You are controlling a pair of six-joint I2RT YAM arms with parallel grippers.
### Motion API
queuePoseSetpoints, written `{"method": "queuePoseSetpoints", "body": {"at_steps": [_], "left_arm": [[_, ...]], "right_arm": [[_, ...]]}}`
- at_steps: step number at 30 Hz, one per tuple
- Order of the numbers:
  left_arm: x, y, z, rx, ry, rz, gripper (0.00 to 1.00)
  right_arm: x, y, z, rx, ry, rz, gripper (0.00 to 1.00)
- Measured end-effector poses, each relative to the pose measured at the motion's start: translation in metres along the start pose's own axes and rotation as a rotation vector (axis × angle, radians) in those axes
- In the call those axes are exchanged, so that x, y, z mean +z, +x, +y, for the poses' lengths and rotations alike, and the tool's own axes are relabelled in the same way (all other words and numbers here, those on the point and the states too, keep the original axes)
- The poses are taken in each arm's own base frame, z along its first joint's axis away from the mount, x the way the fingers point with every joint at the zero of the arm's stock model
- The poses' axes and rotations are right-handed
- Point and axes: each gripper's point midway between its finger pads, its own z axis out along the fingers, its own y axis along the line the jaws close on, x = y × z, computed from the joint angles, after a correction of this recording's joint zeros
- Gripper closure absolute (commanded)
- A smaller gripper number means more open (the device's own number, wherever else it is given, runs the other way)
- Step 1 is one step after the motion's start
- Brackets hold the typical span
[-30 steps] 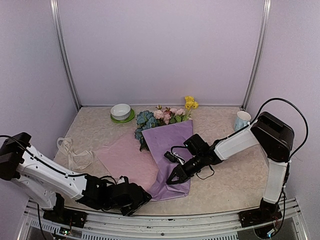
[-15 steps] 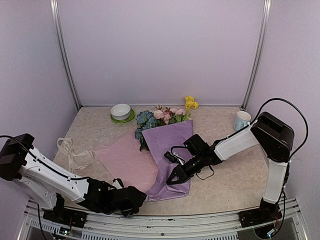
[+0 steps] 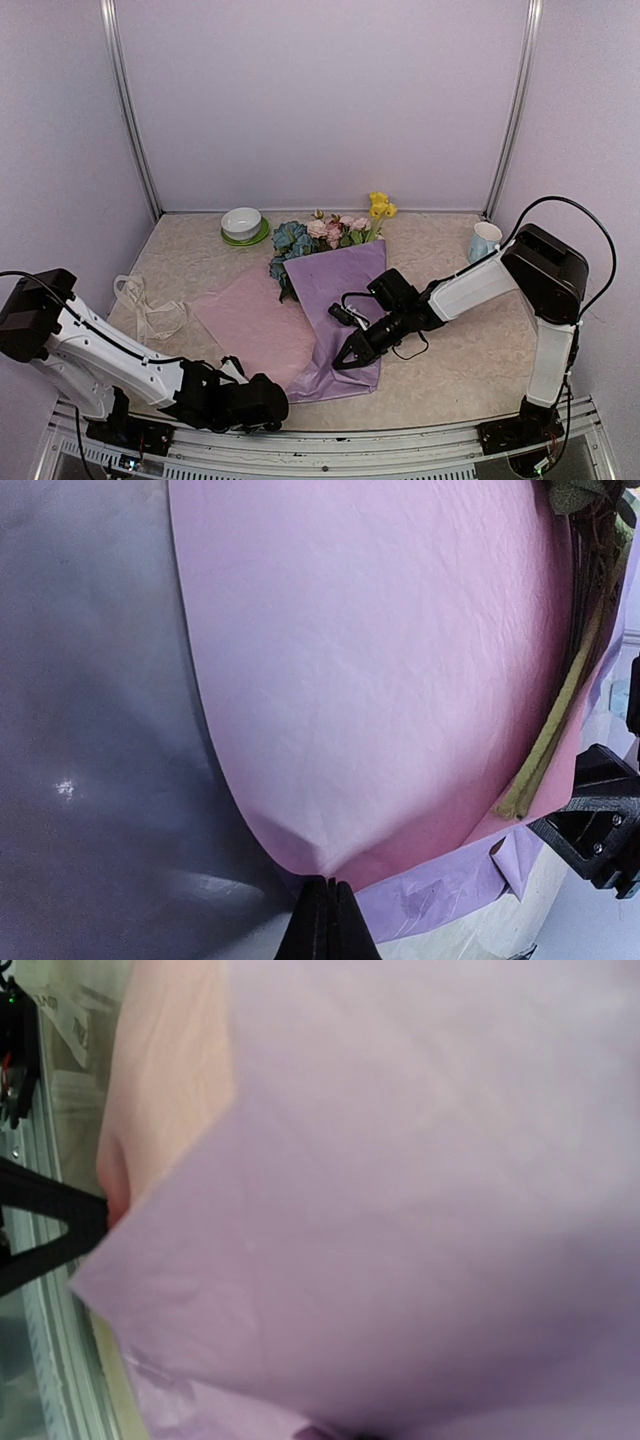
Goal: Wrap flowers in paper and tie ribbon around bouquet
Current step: Pick up the two-thirds-folded wrapping paper from the center of the board, then fold the two-thirds-folded wrapping paper at the center of the board.
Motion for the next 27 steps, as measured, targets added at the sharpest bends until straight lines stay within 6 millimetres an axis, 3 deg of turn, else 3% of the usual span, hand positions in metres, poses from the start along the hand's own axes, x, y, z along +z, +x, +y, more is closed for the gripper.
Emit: {"method": "queuePoseSetpoints", "body": {"at_steps": [7, 14, 18, 27], "left_arm": [[-0.01, -0.001, -0.019, 0.03, 0.008, -0.057, 1.0], [-0.031, 0.007, -0.092, 0.11, 0.07, -0.144, 1.0], [-0.04, 0.009, -0.122, 0.209, 0.106, -0.178, 1.0], [-0.004, 0.013, -0.15, 0.503, 0.11, -0.126, 1.0]], "right_arm": [[0.001, 0.001, 0.001, -0.005, -0.004, 0.0, 0.84], [0.001, 0.001, 0.001, -0.005, -0.005, 0.0, 0.84], [0.001, 0.001, 0.001, -0.006, -0.007, -0.001, 0.84], [0.001, 0.001, 0.002, -0.008, -0.011, -0.004, 0.84]]}}
